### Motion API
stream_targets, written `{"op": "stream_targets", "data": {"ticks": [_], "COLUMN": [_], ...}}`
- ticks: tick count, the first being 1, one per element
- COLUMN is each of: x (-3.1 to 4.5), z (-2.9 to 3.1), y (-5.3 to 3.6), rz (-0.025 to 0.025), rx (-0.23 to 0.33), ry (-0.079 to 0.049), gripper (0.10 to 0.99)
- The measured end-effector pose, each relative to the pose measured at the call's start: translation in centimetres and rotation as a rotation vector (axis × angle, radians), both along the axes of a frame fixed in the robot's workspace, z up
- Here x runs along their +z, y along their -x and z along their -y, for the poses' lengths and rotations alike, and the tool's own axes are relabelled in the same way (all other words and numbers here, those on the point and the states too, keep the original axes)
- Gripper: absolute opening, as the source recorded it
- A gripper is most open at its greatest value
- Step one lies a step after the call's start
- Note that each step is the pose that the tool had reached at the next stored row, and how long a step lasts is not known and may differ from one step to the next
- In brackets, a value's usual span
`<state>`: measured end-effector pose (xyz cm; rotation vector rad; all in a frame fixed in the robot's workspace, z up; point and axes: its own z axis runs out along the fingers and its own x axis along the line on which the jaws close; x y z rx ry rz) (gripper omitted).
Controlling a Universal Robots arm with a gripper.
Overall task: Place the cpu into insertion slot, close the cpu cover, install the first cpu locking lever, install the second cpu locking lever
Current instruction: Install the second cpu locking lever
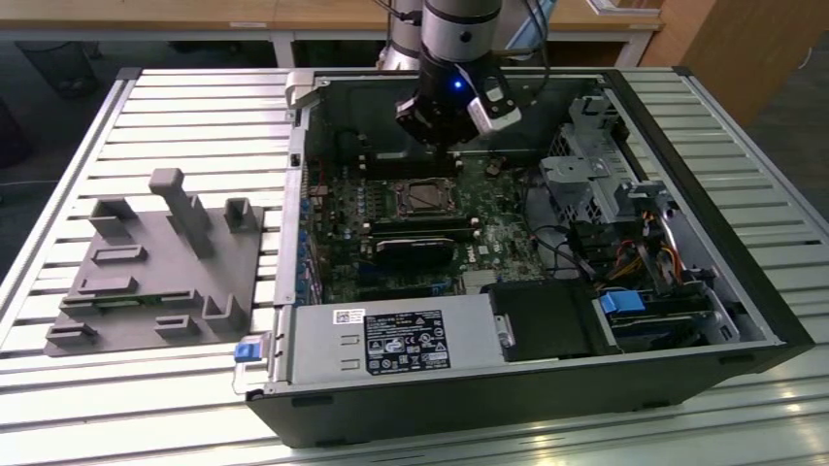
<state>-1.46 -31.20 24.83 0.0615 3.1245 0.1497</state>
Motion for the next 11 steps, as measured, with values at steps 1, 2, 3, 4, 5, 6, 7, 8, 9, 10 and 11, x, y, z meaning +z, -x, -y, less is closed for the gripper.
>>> {"op": "stream_targets", "data": {"ticks": [1,2,3,4,5,6,7,8,9,10,11], "x": [0.00,0.00,0.00,0.00,0.00,0.00,0.00,0.00,0.00,0.00,0.00], "z": [0.19,0.41,0.62,0.81,1.00,1.16,1.29,1.41,1.51,1.59,1.65], "y": [0.00,0.00,0.00,0.00,0.00,0.00,0.00,0.00,0.00,0.00,0.00], "rz": [0.0000,0.0000,0.0000,0.0001,0.0000,0.0000,0.0000,0.0000,0.0000,0.0000,0.0000], "rx": [0.000,0.000,0.000,0.000,0.000,0.000,0.000,0.000,0.000,0.000,0.000], "ry": [0.000,0.000,0.000,0.000,0.000,0.000,0.000,0.000,0.000,0.000,0.000], "gripper": [0.122,0.122,0.122,0.122,0.122,0.122,0.122,0.122,0.122,0.122,0.122]}}
